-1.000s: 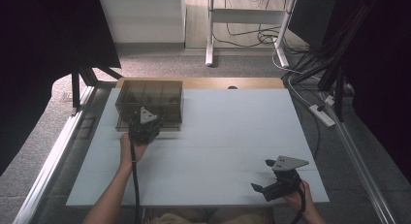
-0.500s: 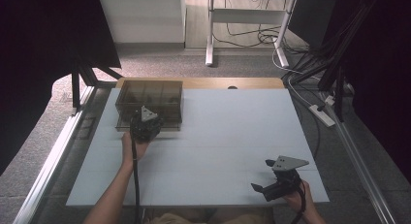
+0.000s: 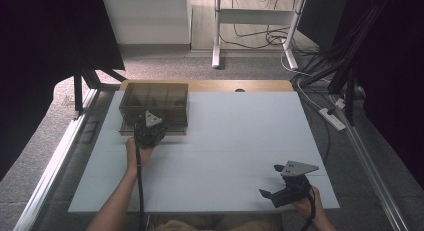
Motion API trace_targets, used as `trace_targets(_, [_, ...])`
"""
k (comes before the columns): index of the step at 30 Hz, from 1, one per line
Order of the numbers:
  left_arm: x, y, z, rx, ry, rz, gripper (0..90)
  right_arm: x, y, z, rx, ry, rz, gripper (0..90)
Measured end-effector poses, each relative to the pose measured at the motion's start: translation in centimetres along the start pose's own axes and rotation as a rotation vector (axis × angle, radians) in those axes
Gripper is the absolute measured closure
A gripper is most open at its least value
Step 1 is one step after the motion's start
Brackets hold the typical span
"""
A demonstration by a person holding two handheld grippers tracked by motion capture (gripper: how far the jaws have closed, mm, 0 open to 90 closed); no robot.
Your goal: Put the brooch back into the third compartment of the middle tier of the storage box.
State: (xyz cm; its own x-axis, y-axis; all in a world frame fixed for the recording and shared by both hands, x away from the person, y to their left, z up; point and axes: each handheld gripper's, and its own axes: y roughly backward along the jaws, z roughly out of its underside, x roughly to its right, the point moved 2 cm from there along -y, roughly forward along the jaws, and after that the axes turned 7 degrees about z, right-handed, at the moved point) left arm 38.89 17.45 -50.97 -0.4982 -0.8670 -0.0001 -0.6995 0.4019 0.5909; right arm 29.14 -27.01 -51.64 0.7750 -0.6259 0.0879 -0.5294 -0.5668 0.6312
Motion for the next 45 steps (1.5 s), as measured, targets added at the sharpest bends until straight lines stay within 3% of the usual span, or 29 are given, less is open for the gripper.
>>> trace_targets(8, [-0.36,-0.29,0.37,0.006,0.028,0.022,81.6,-0.05,-0.02,-0.01,-0.001,0.0,-0.001,0.0])
trace_targets(28, [-0.31,-0.37,0.34,0.024,0.02,0.019,79.3,-0.07,-0.04,0.02,-0.003,0.001,-0.004,0.0])
trace_targets(37, [-0.16,-0.09,0.18,0.019,0.012,0.019,68.2,-0.03,0.04,0.01,-0.001,0.002,-0.004,0.0])
trace_targets(45, [0.24,0.27,0.06,-0.009,0.002,0.028,44.9,-0.03,0.09,-0.01,0.002,0.0,-0.004,0.0])
